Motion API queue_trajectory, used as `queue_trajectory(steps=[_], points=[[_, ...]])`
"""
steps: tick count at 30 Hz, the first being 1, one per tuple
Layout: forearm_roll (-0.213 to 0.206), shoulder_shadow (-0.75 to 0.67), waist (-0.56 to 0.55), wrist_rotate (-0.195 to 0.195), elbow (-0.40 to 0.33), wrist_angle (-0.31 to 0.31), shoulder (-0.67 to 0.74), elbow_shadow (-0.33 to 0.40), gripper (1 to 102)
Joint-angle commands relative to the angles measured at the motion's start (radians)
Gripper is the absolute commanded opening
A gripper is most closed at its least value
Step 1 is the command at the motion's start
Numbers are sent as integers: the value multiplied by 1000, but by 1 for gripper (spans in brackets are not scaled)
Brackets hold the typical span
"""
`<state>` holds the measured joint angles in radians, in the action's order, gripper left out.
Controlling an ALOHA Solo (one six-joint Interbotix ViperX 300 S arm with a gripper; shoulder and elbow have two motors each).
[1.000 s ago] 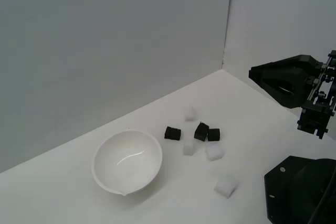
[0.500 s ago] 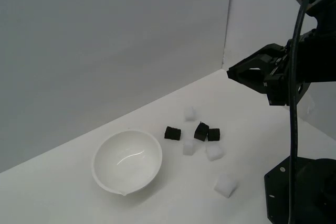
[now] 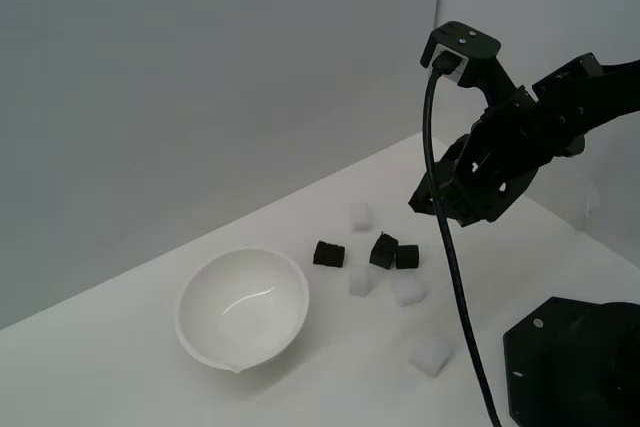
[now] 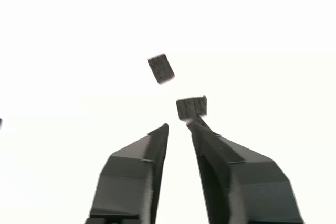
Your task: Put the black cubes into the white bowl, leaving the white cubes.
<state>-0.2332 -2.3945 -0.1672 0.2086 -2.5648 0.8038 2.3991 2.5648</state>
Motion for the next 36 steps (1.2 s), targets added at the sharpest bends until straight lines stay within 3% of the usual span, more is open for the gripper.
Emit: queue_trajectory(steps=[1,4,8,9,16,25,36], points=[[-5,23,9,15,25,0,-28,-28,33],[5,55,28,38,23,0,-58,-26,45],[12,83,52,41,23,-2,-86,-26,93],[12,89,54,41,23,-2,-92,-26,101],[18,172,54,54,18,-54,-176,-20,100],[18,296,54,67,-35,-176,-301,34,100],[8,373,49,71,-49,-212,-376,48,100]])
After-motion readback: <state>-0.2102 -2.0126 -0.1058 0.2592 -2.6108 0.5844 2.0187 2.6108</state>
